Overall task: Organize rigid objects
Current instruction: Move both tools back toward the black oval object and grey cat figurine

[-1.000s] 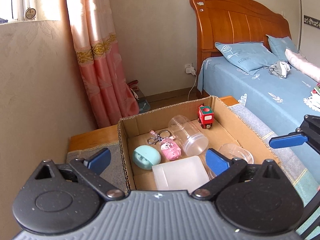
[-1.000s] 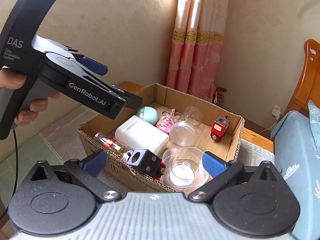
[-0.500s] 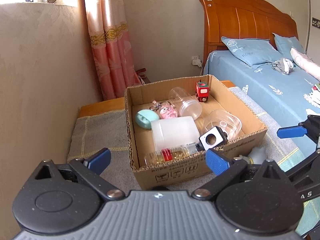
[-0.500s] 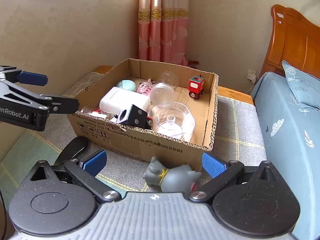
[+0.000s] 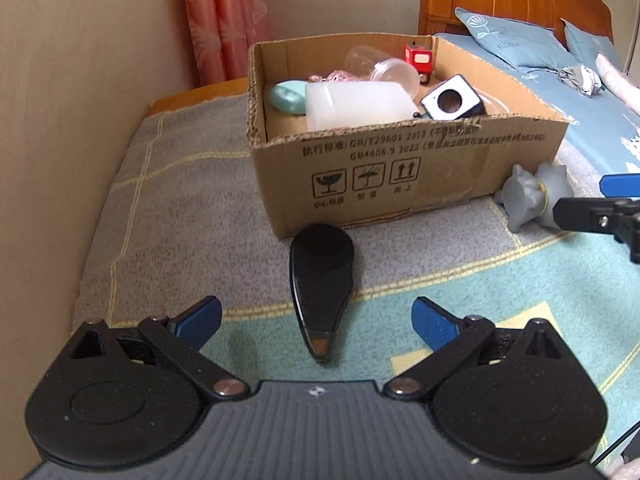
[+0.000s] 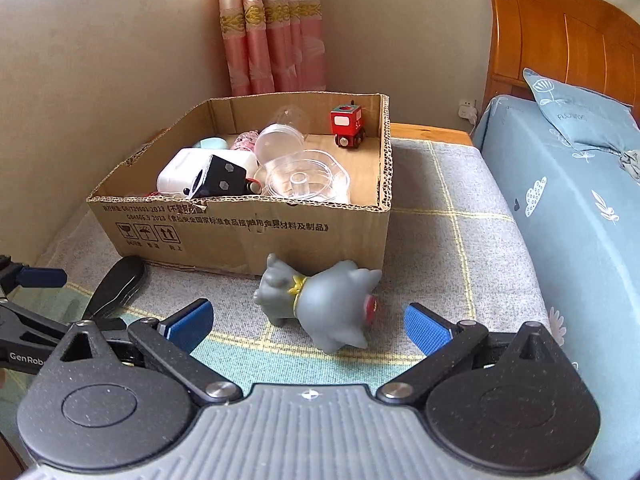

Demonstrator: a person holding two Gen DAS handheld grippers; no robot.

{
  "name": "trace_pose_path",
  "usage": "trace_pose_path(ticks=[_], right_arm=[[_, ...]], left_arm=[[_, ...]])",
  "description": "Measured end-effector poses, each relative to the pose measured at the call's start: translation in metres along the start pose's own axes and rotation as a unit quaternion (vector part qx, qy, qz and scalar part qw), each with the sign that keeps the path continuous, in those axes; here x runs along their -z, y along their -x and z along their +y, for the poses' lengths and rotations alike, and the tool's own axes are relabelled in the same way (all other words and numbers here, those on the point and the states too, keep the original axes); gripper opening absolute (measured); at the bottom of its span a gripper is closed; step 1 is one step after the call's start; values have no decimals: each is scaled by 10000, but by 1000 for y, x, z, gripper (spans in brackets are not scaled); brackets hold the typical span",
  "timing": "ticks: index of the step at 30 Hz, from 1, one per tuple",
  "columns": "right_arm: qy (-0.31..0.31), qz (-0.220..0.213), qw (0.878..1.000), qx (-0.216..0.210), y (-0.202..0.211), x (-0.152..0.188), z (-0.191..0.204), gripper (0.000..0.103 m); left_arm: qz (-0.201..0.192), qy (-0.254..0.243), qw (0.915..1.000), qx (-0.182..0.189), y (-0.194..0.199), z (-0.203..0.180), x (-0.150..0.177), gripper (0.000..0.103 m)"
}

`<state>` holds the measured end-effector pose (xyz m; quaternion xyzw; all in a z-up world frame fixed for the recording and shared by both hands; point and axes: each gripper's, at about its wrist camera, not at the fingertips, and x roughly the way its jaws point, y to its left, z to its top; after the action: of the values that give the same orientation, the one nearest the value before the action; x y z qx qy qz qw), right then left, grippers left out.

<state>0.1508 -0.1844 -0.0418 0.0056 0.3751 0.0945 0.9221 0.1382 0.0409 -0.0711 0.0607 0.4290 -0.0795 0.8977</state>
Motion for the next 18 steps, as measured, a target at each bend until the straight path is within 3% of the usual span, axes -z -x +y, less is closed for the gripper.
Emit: trace_pose_path(ticks=[8,15,18], right_arm=[[-25,-21,10000,59,-5,-1,1,103],[-227,22,9997,103,-11,-1,-3,103],[-194,61,9997,128,-13,0,-2,103]], left_arm=[[151,462,9988,-87,-2,28,15,101],[46,819,9964,-193,5,60,25,102],[62,841,9940,-692,3,64,21,102]])
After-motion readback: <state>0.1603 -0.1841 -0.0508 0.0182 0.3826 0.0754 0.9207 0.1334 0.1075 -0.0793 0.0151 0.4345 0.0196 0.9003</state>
